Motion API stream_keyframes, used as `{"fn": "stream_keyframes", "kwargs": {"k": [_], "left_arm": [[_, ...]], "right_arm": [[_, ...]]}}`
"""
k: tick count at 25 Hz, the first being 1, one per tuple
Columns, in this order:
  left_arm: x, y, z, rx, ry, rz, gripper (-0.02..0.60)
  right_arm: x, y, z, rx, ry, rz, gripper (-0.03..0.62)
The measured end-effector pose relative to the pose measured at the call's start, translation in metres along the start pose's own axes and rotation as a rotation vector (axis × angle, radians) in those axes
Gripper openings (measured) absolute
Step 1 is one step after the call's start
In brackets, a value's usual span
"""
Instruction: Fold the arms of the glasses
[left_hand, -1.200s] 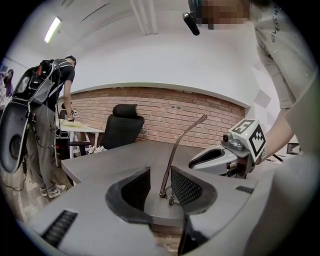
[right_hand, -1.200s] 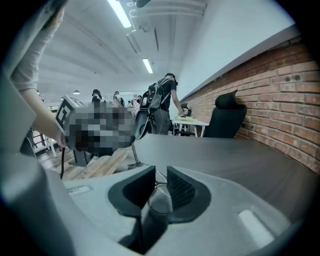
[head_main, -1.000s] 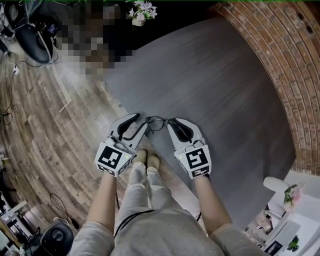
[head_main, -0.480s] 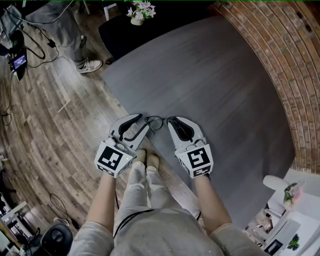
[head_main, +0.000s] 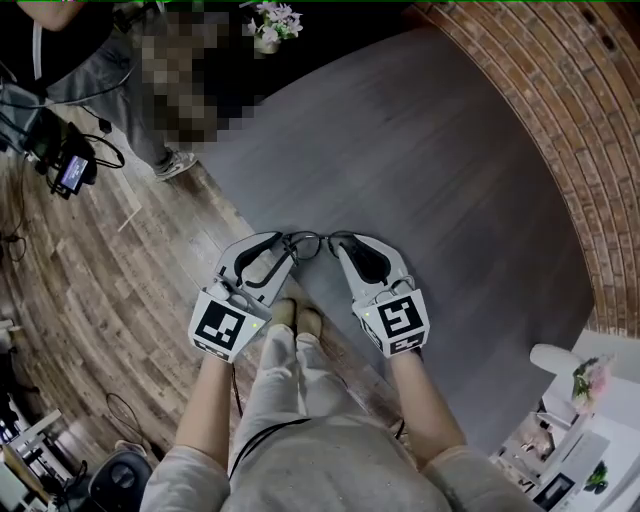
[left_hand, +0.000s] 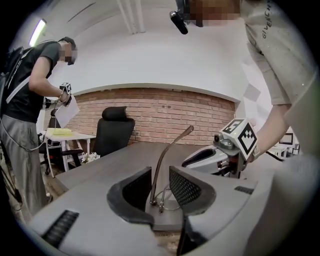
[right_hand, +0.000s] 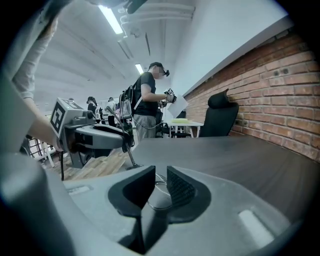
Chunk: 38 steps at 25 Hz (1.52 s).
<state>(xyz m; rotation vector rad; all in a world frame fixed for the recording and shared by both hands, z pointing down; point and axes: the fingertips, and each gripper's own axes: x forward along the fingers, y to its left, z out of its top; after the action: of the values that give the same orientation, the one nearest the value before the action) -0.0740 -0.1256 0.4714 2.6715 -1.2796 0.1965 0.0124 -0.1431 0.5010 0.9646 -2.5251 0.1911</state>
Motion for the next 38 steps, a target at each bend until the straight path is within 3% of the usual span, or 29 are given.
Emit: {"fn": "stream_keyframes", "kwargs": {"k": [4, 7, 13, 29, 38], "left_arm": [[-0.004, 0.001, -0.002, -0.003, 0.005, 0.017, 0.106], [-0.003, 0.000, 0.002, -0.006, 0.008, 0.016, 0.049], [0.005, 0.001, 0.004, 0.028, 0.019, 0.009, 0.023], [0.026, -0.012, 0.004, 0.118, 0.104, -0.068, 0.014], [0.028, -0.011, 0.004, 0.165, 0.127, -0.088, 0.014]], "right_arm": [[-0.002, -0.002, -0.001, 0.005, -0.004, 0.000, 0.061], [-0.003, -0.003, -0.001, 0.012, -0.009, -0.004, 0.061], [-0.007, -0.009, -0.004, 0.022, -0.007, -0.018, 0.060], [-0.014, -0.025, -0.016, 0.128, 0.012, -0.045, 0.061], [-0.017, -0.049, -0.024, 0.190, 0.039, -0.139, 0.037]]}}
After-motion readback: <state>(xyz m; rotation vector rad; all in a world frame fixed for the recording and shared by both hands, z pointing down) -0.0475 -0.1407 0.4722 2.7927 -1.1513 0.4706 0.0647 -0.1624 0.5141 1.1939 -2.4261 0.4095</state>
